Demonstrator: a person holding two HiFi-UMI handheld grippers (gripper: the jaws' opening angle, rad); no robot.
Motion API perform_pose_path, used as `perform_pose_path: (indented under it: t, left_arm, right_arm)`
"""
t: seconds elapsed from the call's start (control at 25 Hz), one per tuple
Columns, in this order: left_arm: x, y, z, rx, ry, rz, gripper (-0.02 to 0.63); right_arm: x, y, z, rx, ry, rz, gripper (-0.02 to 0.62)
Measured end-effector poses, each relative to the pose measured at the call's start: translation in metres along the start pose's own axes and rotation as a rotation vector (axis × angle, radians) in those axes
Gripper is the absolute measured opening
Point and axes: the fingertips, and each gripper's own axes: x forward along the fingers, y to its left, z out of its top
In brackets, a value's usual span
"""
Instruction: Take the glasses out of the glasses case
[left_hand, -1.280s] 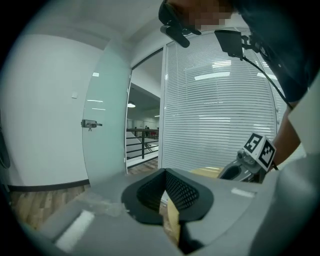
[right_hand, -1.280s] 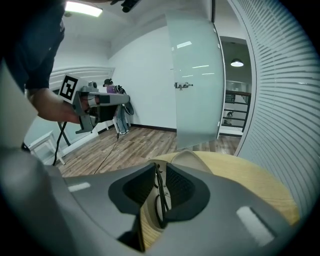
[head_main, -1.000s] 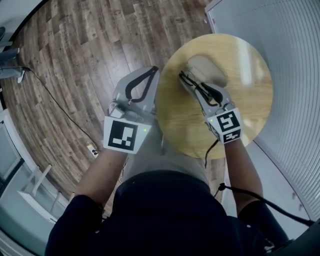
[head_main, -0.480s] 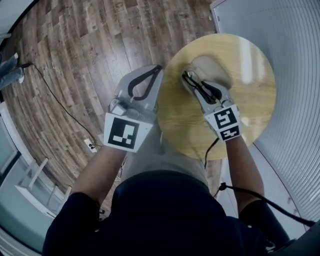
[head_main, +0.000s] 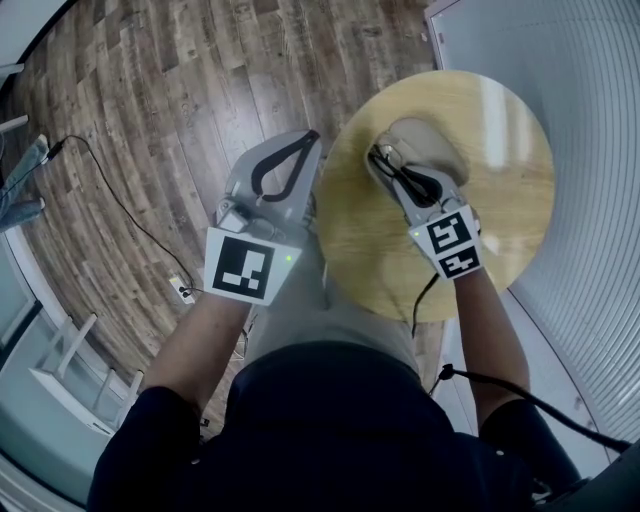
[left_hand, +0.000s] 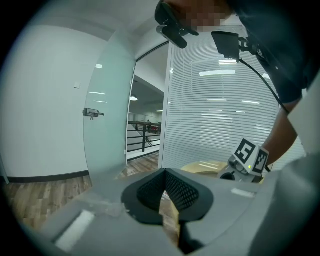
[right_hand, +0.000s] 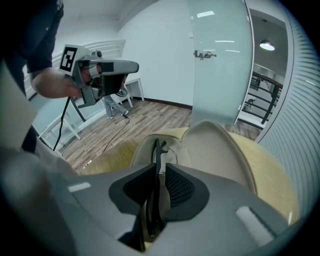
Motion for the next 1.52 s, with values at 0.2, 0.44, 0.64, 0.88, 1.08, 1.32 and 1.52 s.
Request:
perform_pose_path:
  t: [0.2, 0.44, 0.64, 0.88, 1.08, 1.32, 1.52]
  left_arm:
    - [-0.003, 0.003, 0.004, 0.001, -0.005, 0.009, 0.006]
    - [-0.006, -0.002, 0.018, 0.023, -0.025, -0.012, 0.006]
    - [-0.017, -0.006, 0.036, 0.042, -0.043, -0.009, 0.006]
    - [-0.023, -0.012, 0.055, 0.050, -0.058, -0.003, 0.006]
    - [-0.030, -0.017, 0.068, 0.057, -0.068, -0.004, 0.006]
    - [-0.041, -0.020, 0.080, 0.075, -0.089, 0.007, 0.006]
    - [-0.047, -0.027, 0.094, 0.089, -0.119, 0.005, 0.006]
  right_arm:
    - [-0.002, -0.001, 0.003, -0.020, 0.008, -0.008, 0.035]
    - [-0.007, -0.004, 0.005, 0.024, -0.018, -0.025, 0.035]
    - [-0.022, -0.001, 0.009, 0.031, -0.035, -0.040, 0.034]
    - [-0.041, -0.004, 0.017, 0.026, -0.055, -0.065, 0.034]
    - [-0.058, -0.002, 0.027, 0.015, -0.074, -0.083, 0.034]
    - [-0.079, -0.001, 0.034, 0.007, -0.103, -0.117, 0.034]
    - [-0.099, -0.001, 0.043, 0.005, -0.133, -0.149, 0.034]
